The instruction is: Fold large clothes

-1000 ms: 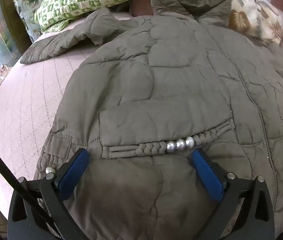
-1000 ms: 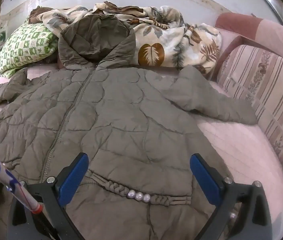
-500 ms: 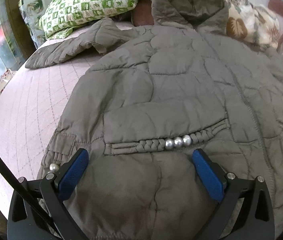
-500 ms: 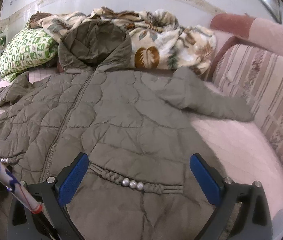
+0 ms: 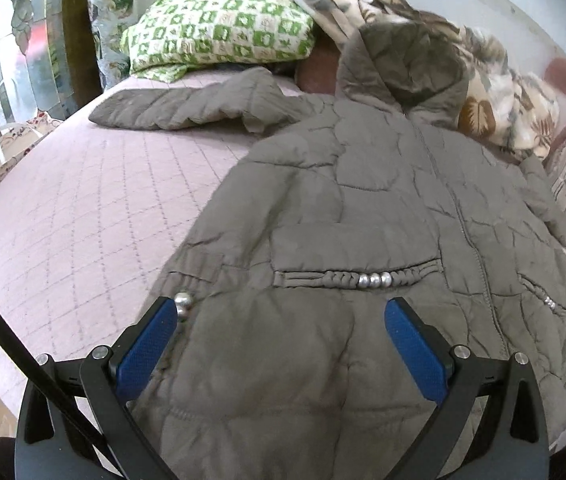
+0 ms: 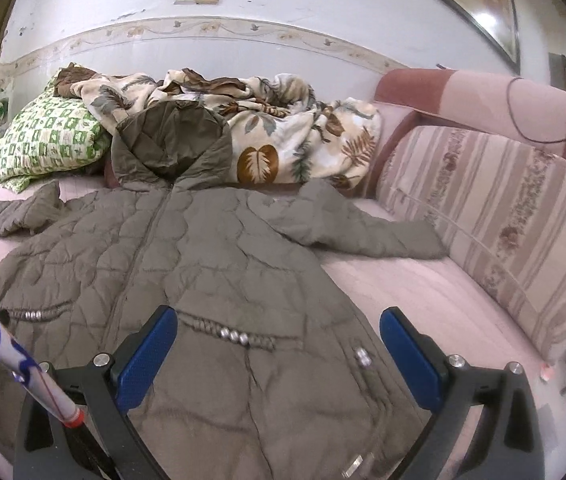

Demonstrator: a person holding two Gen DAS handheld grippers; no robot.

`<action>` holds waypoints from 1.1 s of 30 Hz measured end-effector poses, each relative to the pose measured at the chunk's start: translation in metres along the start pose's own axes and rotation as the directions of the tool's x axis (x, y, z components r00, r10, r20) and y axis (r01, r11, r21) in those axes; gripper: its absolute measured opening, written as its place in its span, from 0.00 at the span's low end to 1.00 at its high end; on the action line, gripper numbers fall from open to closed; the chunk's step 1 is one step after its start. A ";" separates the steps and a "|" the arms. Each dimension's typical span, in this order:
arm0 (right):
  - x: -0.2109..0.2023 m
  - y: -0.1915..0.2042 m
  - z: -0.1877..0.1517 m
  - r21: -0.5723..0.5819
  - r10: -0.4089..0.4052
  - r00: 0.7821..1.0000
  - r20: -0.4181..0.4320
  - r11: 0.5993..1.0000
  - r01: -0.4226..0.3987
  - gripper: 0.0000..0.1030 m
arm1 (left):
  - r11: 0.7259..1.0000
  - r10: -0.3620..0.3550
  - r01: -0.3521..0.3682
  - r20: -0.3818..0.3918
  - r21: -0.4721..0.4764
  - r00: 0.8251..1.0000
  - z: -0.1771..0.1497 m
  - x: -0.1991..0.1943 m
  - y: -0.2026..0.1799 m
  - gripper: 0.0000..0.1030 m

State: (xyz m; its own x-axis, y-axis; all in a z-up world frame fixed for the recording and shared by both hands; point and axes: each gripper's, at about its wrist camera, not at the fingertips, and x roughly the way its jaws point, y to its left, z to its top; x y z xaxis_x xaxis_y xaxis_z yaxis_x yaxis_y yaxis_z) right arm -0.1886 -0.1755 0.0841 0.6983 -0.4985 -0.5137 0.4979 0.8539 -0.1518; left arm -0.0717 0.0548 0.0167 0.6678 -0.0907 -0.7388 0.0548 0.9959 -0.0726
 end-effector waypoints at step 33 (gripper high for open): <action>0.035 0.009 -0.034 0.002 -0.010 0.993 -0.122 1.000 0.010 1.00 | 0.996 0.051 -0.059 0.106 0.071 0.993 -0.004 -0.019 -0.011 1.00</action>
State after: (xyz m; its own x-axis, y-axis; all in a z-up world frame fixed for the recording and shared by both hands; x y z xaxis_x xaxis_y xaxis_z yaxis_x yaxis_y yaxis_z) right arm -0.1773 -0.1807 0.0355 0.6257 -0.4849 -0.6111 0.5059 0.8485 -0.1553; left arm -0.0880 0.0456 0.0283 0.7444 -0.0384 -0.6667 0.0682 0.9975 0.0187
